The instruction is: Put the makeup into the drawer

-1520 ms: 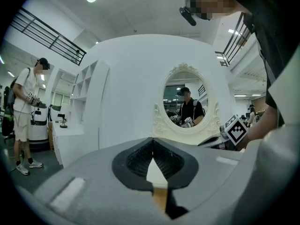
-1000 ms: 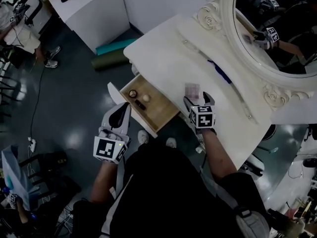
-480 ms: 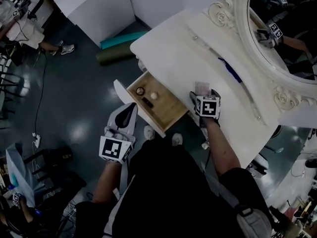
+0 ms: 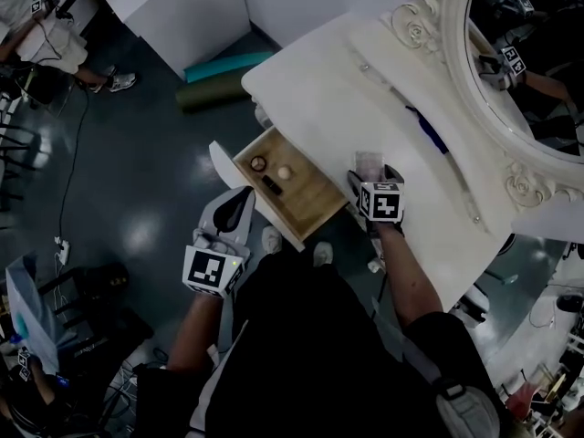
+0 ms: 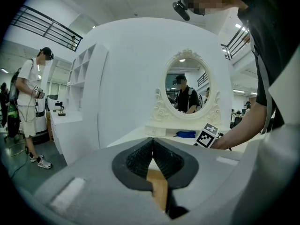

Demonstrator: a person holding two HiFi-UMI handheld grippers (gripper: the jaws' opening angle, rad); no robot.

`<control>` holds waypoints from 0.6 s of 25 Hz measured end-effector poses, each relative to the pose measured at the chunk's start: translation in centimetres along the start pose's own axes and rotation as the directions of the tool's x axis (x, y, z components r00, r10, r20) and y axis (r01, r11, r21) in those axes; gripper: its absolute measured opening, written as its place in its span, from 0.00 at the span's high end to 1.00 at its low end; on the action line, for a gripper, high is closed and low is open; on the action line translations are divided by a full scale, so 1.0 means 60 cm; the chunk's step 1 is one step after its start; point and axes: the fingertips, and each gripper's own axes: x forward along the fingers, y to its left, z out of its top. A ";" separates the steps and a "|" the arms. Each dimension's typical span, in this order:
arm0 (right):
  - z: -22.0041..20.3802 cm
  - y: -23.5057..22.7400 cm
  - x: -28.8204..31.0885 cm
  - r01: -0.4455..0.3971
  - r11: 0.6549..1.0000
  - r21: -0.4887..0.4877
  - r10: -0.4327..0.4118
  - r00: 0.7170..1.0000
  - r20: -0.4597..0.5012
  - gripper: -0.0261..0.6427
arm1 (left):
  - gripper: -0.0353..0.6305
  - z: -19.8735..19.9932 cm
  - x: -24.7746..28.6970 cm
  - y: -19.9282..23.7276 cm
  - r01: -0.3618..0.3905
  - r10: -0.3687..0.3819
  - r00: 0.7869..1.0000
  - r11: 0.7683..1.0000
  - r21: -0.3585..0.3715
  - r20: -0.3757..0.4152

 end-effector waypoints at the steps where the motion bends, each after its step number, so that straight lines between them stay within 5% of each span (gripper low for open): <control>1: -0.001 0.007 0.000 -0.009 1.000 -0.015 0.009 1.000 -0.001 0.32 | 0.94 -0.001 0.000 0.000 -0.003 0.003 1.000 1.000 -0.002 -0.003; 15: 0.001 0.121 0.003 -0.157 0.966 -0.206 0.159 0.987 -0.007 0.32 | 0.94 -0.039 0.018 -0.010 -0.001 -0.001 0.999 1.000 -0.031 -0.049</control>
